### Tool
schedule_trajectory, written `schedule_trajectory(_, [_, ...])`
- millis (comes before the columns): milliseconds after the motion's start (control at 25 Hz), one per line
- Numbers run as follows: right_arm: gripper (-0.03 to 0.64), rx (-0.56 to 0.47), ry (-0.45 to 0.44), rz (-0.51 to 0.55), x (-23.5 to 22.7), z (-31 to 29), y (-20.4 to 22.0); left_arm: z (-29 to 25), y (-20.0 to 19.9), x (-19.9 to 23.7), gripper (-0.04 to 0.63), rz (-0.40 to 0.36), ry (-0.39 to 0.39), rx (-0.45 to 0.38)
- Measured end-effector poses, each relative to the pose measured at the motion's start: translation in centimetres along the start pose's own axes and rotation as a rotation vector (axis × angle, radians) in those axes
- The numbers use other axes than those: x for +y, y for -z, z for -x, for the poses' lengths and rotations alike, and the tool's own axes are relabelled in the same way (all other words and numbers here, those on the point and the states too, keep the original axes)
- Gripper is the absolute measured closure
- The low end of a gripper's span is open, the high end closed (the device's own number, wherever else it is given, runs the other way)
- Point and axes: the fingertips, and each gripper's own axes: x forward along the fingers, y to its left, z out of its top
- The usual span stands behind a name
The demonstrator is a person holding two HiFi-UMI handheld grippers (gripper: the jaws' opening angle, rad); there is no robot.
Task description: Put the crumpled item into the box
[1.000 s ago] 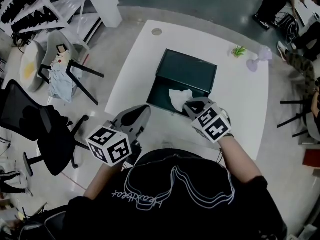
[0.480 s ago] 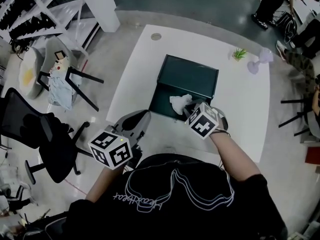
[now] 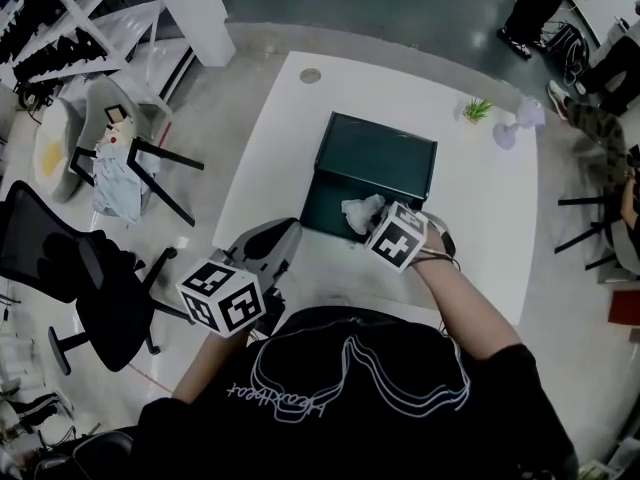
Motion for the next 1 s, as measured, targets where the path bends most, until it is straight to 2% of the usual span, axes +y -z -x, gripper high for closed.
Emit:
schedule_trajectory(280, [0.494,-0.019,-0.034,-0.061,0.2,0.5,0.0,0.0,-0.2,0.6,0.589,0.002,0.012,0.015])
schedule_trajectory(560, [0.406,-0.152,0.015,-0.206,-0.1,3.2,-0.1,0.2,-0.2,-0.4,0.589,-0.016,0.059,0.062])
schedule_trajectory(680, [0.407,-0.287,0.014,-0.314,0.1,5.3,-0.5,0.7,-0.4,-1.1,0.589,-0.027,0.083,0.074])
schedule_trajectory(800, [0.422,-0.474,-0.04,-0.44,1.5,8.4,-1.7,1.3,-0.4,-1.7,0.589,-0.025,0.107,0.074])
schedule_trajectory(880, [0.455,-0.6,-0.068,-0.49,2.6,10.8,-2.8,1.7,-0.4,-2.2,0.589,-0.026,0.13,0.071])
schedule_trajectory(1000, [0.548,-0.748,-0.082,-0.521,4.4,14.3,-3.9,2.4,-0.6,-3.6,0.589,-0.038,0.174,0.065])
